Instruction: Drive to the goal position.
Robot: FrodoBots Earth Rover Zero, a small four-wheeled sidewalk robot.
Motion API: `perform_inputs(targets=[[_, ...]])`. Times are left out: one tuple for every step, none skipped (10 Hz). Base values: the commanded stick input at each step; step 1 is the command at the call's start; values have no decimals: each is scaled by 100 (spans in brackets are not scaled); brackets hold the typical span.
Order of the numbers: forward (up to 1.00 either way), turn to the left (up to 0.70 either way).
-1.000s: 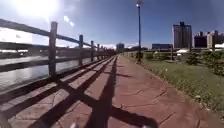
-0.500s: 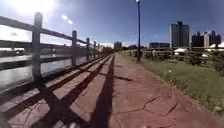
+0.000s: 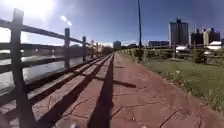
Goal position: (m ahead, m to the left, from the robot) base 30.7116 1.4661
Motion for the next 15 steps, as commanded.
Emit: perform_inputs(targets=[[85, 0], [85, 0], [85, 0], [85, 0], [85, 0], [85, 0], [85, 0], [85, 0], [85, 0], [85, 0], [85, 0], [85, 0], [85, 0], [85, 0], [85, 0]])
